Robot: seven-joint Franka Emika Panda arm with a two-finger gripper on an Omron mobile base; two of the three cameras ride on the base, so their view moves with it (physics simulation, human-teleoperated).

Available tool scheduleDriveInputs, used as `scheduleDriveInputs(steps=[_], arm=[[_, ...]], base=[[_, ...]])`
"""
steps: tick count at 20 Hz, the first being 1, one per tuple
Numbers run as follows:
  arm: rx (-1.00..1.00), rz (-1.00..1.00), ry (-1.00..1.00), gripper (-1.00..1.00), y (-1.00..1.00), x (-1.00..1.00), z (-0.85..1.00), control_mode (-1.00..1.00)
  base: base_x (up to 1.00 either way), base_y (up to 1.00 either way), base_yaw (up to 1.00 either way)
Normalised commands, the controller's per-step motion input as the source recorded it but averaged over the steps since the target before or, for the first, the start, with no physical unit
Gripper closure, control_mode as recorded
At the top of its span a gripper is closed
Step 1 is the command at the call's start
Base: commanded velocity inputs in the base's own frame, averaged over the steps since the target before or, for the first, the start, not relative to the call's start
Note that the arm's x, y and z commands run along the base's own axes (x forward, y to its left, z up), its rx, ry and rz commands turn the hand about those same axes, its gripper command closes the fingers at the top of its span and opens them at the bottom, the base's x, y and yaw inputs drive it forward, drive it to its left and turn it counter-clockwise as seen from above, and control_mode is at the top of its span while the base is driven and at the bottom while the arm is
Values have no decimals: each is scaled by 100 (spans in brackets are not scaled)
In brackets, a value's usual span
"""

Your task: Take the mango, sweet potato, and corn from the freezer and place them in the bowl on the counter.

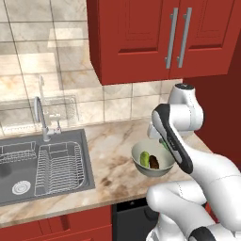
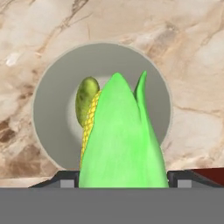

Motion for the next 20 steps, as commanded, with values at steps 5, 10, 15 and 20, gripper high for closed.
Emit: scheduleDriveInputs(steps=[5, 10, 15, 20], arm=[[0, 0, 0, 100, 0, 19, -62, -100], [0, 0, 0, 100, 0, 27, -50, -100], [0, 0, 0, 100, 0, 45, -15, -100], [1, 0, 0, 100, -9, 18, -12, -100]], base=[[0, 0, 0], [0, 0, 0], [0, 0, 0], [0, 0, 0]])
